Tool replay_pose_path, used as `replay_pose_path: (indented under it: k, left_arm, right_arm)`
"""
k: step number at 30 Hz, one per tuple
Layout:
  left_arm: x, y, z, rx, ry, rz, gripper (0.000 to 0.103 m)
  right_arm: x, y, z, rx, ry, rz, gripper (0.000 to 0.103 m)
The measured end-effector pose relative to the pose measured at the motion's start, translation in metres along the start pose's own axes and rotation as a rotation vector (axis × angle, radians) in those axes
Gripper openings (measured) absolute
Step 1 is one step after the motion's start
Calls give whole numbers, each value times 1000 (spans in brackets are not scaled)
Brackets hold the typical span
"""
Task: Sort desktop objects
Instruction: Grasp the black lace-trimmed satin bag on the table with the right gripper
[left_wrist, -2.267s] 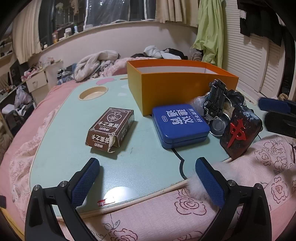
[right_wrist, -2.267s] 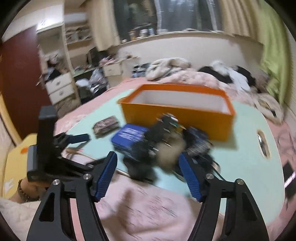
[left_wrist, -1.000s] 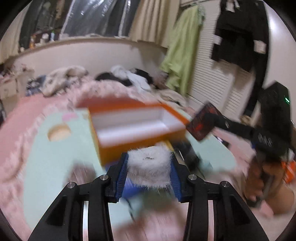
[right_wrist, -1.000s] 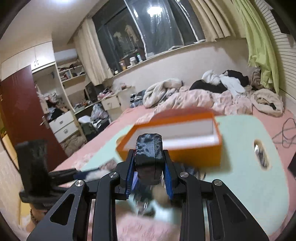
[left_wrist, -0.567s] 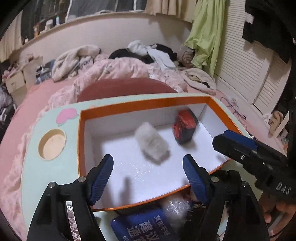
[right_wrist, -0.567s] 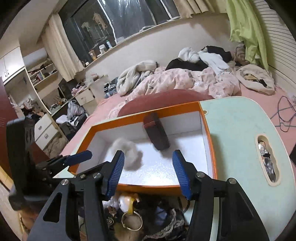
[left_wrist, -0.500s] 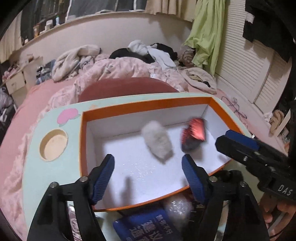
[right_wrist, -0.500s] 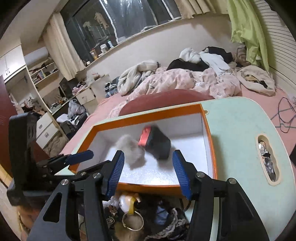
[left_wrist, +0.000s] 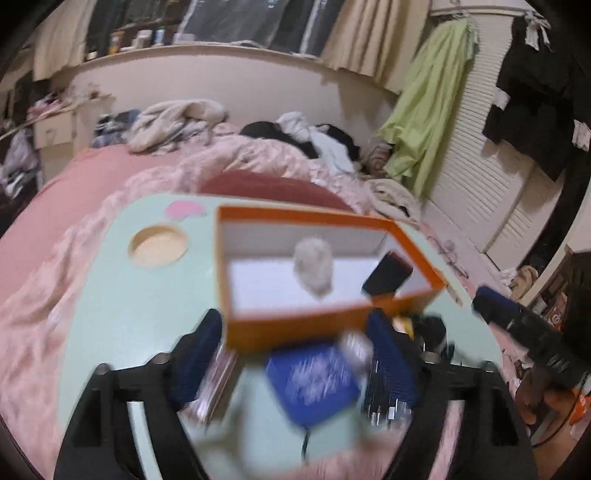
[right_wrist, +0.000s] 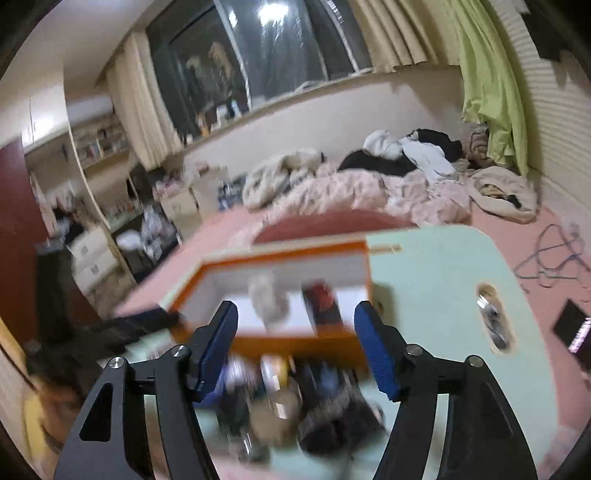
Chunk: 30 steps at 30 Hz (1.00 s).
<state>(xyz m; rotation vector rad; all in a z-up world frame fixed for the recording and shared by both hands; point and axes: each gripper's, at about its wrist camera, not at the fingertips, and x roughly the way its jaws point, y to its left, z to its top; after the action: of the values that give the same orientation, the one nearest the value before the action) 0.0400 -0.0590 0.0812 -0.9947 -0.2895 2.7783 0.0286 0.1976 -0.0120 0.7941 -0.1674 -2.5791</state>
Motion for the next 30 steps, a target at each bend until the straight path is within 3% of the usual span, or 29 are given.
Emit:
replay_pose_path:
  k: [4,6,8,9,11,14,30]
  left_arm:
    - [-8,-3,-39,52,34,44,92]
    - [4,-3,-55,78,56,104,96]
    - [27,3,-70,80,122,192,103]
    - [29,-6,-80,168,21,311,103]
    - [31,-10,-82,192,24,275,103]
    - [32,-1,-81,160,35,229,103]
    - [29,-2,-85,168,29,241,103]
  right_arm:
    - [0,3,-46,-80,129,-88,67]
    - [13,-2,-67,-79,205,-128,67]
    - [28,-5,-73,-88,253,-176,74]
    - [35,-5,-74,-99,275,-194,86]
    - [46,-2,-77,-144,293,-216,94]
    - [52,-8,-81,-128,286,-205,97]
    - [43,-7,-75,-131,294,-218,102]
